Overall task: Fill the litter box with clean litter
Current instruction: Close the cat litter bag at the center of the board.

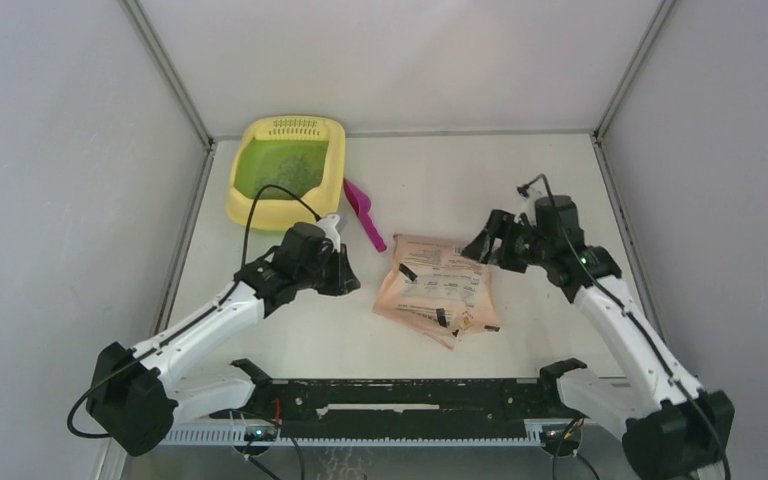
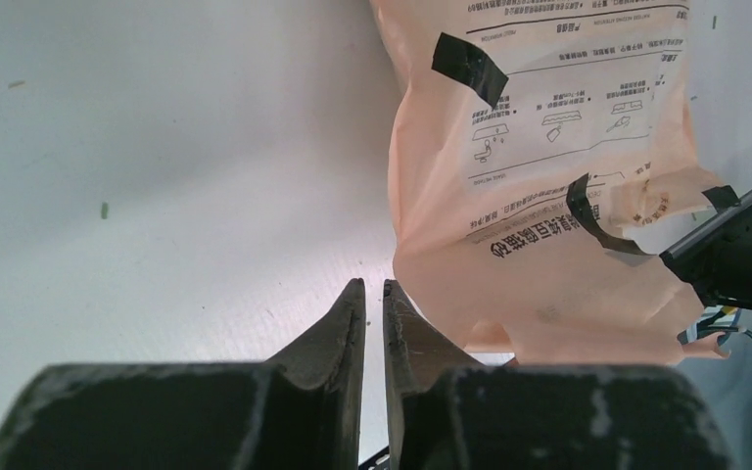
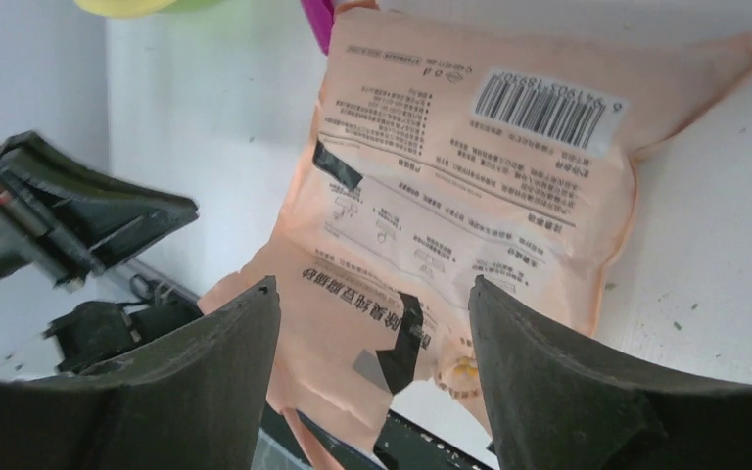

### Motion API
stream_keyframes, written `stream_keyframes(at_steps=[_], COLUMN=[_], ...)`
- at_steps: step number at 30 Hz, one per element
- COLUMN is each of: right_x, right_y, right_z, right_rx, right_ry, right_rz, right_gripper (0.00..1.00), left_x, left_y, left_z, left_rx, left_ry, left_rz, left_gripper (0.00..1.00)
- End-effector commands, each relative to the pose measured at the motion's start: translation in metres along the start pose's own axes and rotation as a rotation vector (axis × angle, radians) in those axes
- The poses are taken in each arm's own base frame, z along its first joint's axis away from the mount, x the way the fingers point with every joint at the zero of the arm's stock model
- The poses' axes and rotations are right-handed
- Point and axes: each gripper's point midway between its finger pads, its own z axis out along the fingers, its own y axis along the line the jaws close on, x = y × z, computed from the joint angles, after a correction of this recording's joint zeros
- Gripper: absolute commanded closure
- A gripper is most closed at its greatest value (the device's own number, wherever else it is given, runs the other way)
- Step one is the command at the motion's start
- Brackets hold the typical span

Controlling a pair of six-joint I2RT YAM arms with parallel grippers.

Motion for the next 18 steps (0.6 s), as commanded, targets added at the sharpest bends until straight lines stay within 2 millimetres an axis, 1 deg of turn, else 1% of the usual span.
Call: stream_keyframes(at_steps=[1,2,3,6,8,9,11,14,18], right_x=[-0.009,-0.013,-0.017,-0.021,-0.019,-0.015,0.002,0.035,0.078], right_y=[-0.009,-0.014,-0.013,-0.021,-0.031,-0.037,-0.047,-0.062,-0.071], right_z=[0.022,0.029,0.035,0.054,0.065,0.07,0.081,0.093,0.101], right_rx=[0.235,0.288,0.313,0.372,0.418,0.439,0.469,0.497,0.509], right_ry=[0.037,0.044,0.049,0.068,0.075,0.094,0.146,0.221,0.293], right_rz=[-0.082,-0.094,-0.105,-0.11,-0.105,-0.103,-0.105,-0.109,-0.119], right_gripper=[0.25,0.29,0.31,0.32,0.32,0.33,0.35,0.36,0.37], left_x=[-0.02,-0.019,-0.019,-0.019,-0.018,-0.018,-0.017,-0.016,-0.014], left_y=[-0.017,-0.017,-0.019,-0.023,-0.024,-0.023,-0.023,-0.023,-0.024], left_z=[-0.015,-0.016,-0.018,-0.02,-0.021,-0.02,-0.018,-0.015,-0.012], left_rx=[0.028,0.027,0.03,0.04,0.039,0.036,0.033,0.032,0.033], left_ry=[-0.057,-0.058,-0.062,-0.064,-0.061,-0.06,-0.053,-0.048,-0.039], left_rz=[0.011,0.011,0.01,0.012,0.016,0.018,0.02,0.023,0.027], left_gripper=[0.84,0.84,0.84,0.84,0.84,0.84,0.84,0.84,0.84])
